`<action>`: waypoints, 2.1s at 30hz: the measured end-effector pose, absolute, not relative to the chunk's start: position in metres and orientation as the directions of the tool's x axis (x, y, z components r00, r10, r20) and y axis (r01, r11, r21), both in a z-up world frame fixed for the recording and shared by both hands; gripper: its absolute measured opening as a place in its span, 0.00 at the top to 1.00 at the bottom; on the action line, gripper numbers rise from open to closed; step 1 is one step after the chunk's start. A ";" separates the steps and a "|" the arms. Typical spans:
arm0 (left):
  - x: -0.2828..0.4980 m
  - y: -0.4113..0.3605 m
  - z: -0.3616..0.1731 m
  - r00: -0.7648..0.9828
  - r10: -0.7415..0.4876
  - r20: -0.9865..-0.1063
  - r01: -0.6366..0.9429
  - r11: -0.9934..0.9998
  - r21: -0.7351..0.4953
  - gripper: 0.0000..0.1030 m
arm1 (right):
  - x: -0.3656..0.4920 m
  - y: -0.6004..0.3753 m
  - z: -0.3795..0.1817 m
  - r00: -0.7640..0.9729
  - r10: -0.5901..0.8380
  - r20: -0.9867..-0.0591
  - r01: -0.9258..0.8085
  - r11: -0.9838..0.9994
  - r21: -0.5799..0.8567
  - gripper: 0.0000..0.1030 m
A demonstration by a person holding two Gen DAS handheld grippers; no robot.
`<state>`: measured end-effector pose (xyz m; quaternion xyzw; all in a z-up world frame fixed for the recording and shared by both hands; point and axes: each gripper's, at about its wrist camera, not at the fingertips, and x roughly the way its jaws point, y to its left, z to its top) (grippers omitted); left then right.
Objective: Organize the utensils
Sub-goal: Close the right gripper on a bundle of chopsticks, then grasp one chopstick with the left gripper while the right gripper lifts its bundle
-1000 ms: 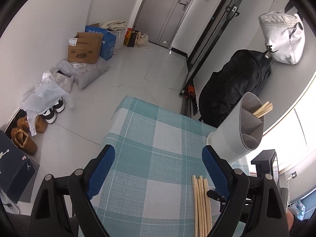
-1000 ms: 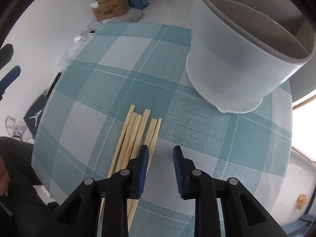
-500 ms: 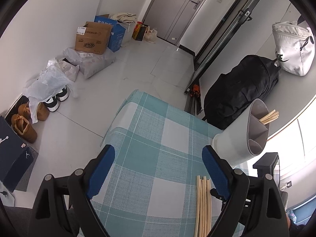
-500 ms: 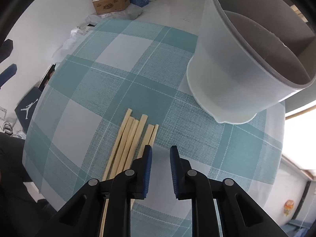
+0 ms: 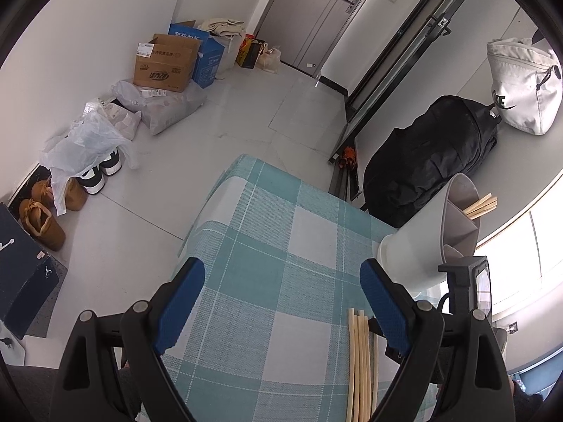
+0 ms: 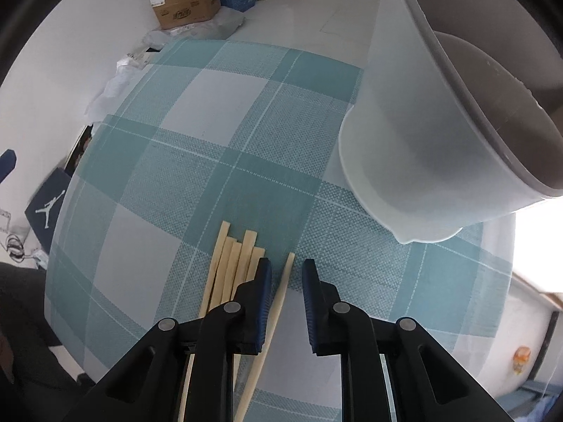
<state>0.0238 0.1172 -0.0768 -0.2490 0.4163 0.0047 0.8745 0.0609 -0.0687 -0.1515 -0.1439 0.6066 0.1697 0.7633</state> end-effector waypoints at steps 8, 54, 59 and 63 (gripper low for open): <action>0.032 0.106 -0.095 0.550 -0.235 -0.801 -0.190 0.899 -0.394 0.16 | 0.046 -0.091 -0.135 0.279 0.169 -0.945 -0.395 0.917 0.048 0.97; 0.064 -0.015 -0.140 0.284 -0.008 -0.959 0.133 0.991 0.031 0.43 | -0.004 -0.223 -0.033 0.636 0.509 -0.579 -0.278 0.852 0.443 0.97; 0.065 -0.018 -0.139 0.263 -0.087 -0.961 0.191 0.981 -0.036 0.86 | -0.004 -0.224 -0.033 0.633 0.514 -0.579 -0.277 0.849 0.450 0.97; 0.061 -0.013 -0.138 0.280 -0.117 -0.953 0.173 0.982 -0.069 0.98 | -0.003 -0.225 -0.034 0.632 0.513 -0.581 -0.268 0.848 0.457 0.97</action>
